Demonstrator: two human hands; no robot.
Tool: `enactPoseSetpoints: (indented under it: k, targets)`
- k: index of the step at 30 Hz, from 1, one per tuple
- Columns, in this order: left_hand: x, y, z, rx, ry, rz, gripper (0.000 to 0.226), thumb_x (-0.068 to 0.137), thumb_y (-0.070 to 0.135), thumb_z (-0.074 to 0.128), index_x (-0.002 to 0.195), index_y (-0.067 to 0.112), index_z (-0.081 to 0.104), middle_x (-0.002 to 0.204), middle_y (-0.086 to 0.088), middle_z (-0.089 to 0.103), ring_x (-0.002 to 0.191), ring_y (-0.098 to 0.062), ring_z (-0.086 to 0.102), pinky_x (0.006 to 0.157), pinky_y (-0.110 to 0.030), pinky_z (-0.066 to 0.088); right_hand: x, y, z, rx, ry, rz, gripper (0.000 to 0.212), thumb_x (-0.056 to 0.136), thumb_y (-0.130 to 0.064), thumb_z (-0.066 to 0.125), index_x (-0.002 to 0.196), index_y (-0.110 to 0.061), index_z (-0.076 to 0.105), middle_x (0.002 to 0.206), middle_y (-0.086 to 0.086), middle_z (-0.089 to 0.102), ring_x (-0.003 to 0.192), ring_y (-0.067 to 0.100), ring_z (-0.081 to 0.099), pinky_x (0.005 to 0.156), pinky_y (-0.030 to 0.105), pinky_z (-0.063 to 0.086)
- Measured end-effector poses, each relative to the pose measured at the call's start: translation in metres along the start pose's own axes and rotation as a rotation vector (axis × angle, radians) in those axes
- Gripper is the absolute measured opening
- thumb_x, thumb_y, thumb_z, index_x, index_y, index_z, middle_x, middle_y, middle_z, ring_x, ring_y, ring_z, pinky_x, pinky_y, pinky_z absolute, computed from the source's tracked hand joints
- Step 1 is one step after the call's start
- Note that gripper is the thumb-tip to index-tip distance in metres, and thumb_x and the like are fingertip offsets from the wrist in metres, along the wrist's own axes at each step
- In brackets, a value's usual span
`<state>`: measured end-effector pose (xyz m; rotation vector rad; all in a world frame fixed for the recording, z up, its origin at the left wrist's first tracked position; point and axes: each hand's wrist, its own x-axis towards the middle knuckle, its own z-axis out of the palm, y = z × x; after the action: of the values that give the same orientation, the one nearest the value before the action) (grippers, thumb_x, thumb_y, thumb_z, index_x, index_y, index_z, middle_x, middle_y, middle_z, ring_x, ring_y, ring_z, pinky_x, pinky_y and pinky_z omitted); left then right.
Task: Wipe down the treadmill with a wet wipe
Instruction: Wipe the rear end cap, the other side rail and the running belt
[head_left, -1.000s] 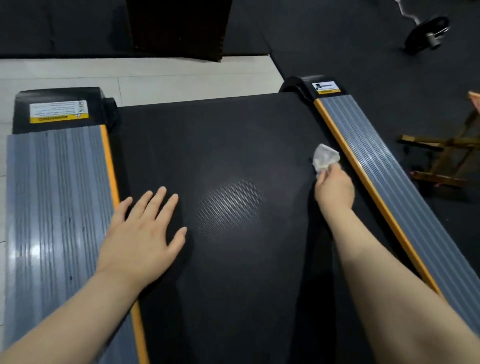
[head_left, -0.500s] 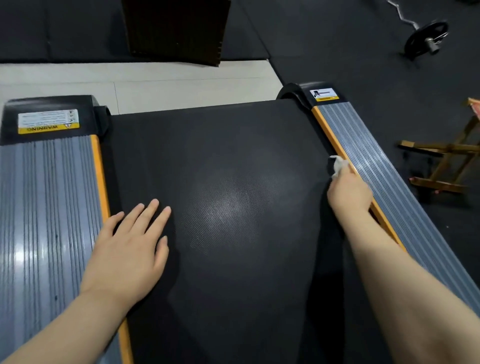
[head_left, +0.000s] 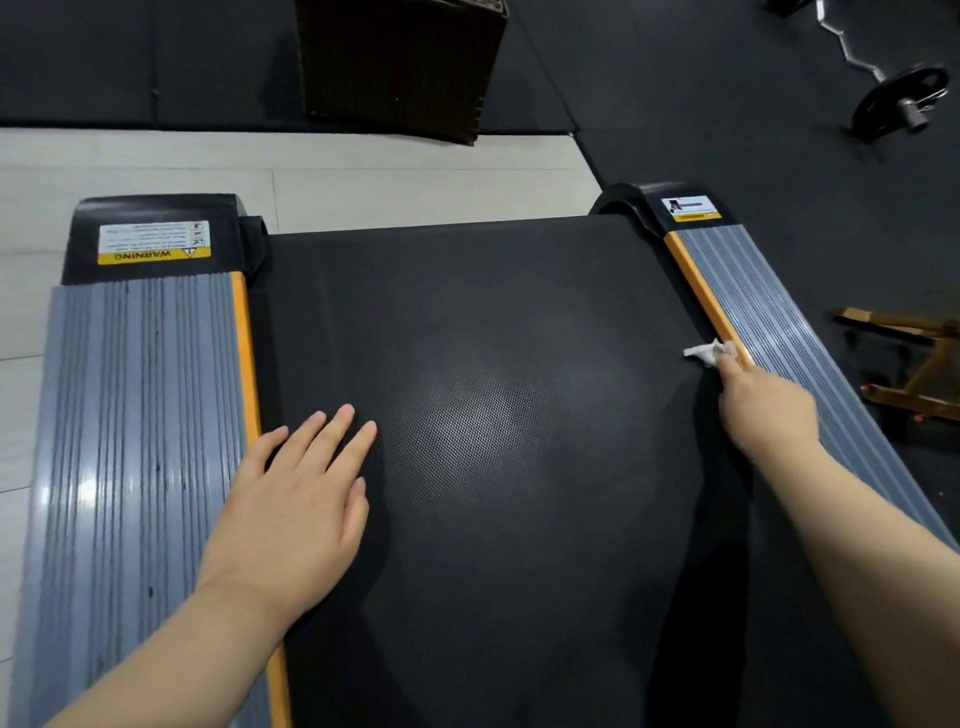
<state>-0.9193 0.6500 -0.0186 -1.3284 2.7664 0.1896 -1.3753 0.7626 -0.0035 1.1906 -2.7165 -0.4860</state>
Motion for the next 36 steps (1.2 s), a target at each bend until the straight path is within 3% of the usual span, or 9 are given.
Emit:
enactPoseSetpoints:
  k: [4, 8, 11, 15, 20, 24, 28, 30, 36]
  targets:
    - [0.001, 0.000, 0.000, -0.005, -0.005, -0.001, 0.055, 0.093, 0.035, 0.035, 0.143, 0.019, 0.052, 0.148, -0.006, 0.050, 0.136, -0.024, 0.049, 0.111, -0.047, 0.035, 0.012, -0.020, 0.010, 0.056, -0.028, 0.108, 0.027, 0.093, -0.003, 0.044, 0.115, -0.003, 0.058, 0.093, 0.019, 0.063, 0.080, 0.038, 0.062, 0.063, 0.036, 0.043]
    - [0.001, 0.001, 0.000, -0.002, -0.018, -0.008, 0.056, 0.093, 0.037, 0.032, 0.144, 0.021, 0.051, 0.149, -0.005, 0.049, 0.136, -0.024, 0.048, 0.111, -0.046, 0.034, 0.004, -0.053, -0.010, 0.299, -0.001, 0.083, 0.039, 0.090, -0.003, 0.045, 0.123, -0.017, 0.059, 0.118, 0.015, 0.063, 0.092, 0.037, 0.064, 0.070, 0.037, 0.047]
    - [0.001, 0.000, 0.000, -0.006, -0.019, -0.008, 0.056, 0.094, 0.037, 0.030, 0.143, 0.020, 0.052, 0.148, -0.005, 0.050, 0.136, -0.024, 0.048, 0.111, -0.046, 0.034, -0.029, -0.114, -0.038, 0.378, 0.002, -0.205, 0.031, 0.091, -0.013, 0.048, 0.119, -0.018, 0.060, 0.113, 0.019, 0.066, 0.094, 0.039, 0.065, 0.078, 0.044, 0.053]
    - [0.001, 0.001, 0.000, -0.017, -0.010, -0.013, 0.056, 0.094, 0.037, 0.029, 0.144, 0.021, 0.051, 0.149, -0.004, 0.049, 0.137, -0.023, 0.047, 0.112, -0.046, 0.035, -0.079, -0.176, -0.065, 0.581, -0.138, -0.616, 0.051, 0.097, -0.020, 0.046, 0.146, -0.024, 0.033, 0.119, 0.015, 0.065, 0.093, 0.039, 0.065, 0.076, 0.043, 0.052]
    - [0.001, -0.001, 0.003, -0.031, 0.013, -0.009, 0.056, 0.094, 0.037, 0.030, 0.143, 0.021, 0.052, 0.149, -0.004, 0.049, 0.137, -0.023, 0.047, 0.112, -0.046, 0.033, -0.059, -0.164, -0.064, 0.659, -0.230, -0.448, 0.026, 0.099, -0.032, 0.048, 0.123, -0.022, 0.051, 0.108, 0.001, 0.064, 0.097, 0.025, 0.062, 0.082, 0.039, 0.049]
    - [0.001, -0.002, 0.003, -0.052, 0.019, -0.006, 0.056, 0.095, 0.038, 0.029, 0.143, 0.021, 0.053, 0.148, -0.005, 0.050, 0.136, -0.024, 0.048, 0.113, -0.045, 0.031, -0.044, -0.168, -0.055, 0.535, -0.079, -0.501, 0.028, 0.098, -0.028, 0.050, 0.119, -0.010, 0.051, 0.103, 0.009, 0.055, 0.093, 0.034, 0.058, 0.075, 0.038, 0.045]
    - [0.000, -0.002, 0.004, -0.079, 0.034, -0.002, 0.056, 0.096, 0.037, 0.028, 0.143, 0.021, 0.053, 0.149, -0.003, 0.049, 0.138, -0.021, 0.047, 0.114, -0.044, 0.031, -0.015, -0.165, -0.055, 0.552, -0.014, 0.056, 0.026, 0.101, -0.025, 0.041, 0.108, -0.001, 0.050, 0.109, 0.022, 0.062, 0.100, 0.040, 0.059, 0.077, 0.040, 0.043]
    - [0.000, -0.003, 0.003, -0.128, 0.052, -0.010, 0.057, 0.096, 0.036, 0.026, 0.145, 0.019, 0.049, 0.149, -0.001, 0.049, 0.139, -0.018, 0.045, 0.116, -0.042, 0.029, -0.033, -0.194, -0.066, 0.628, 0.004, 0.114, 0.024, 0.101, -0.023, 0.042, 0.107, -0.001, 0.050, 0.109, 0.023, 0.062, 0.100, 0.040, 0.059, 0.076, 0.040, 0.042]
    - [-0.006, -0.010, -0.007, -0.591, 0.278, -0.159, 0.062, 0.094, 0.029, 0.023, 0.153, 0.013, 0.030, 0.156, -0.002, 0.037, 0.148, -0.014, 0.024, 0.124, -0.039, 0.008, -0.151, -0.306, -0.112, 0.696, -0.140, -0.812, 0.020, 0.093, -0.016, 0.053, 0.111, -0.009, 0.053, 0.107, 0.010, 0.060, 0.098, 0.030, 0.062, 0.078, 0.039, 0.048]
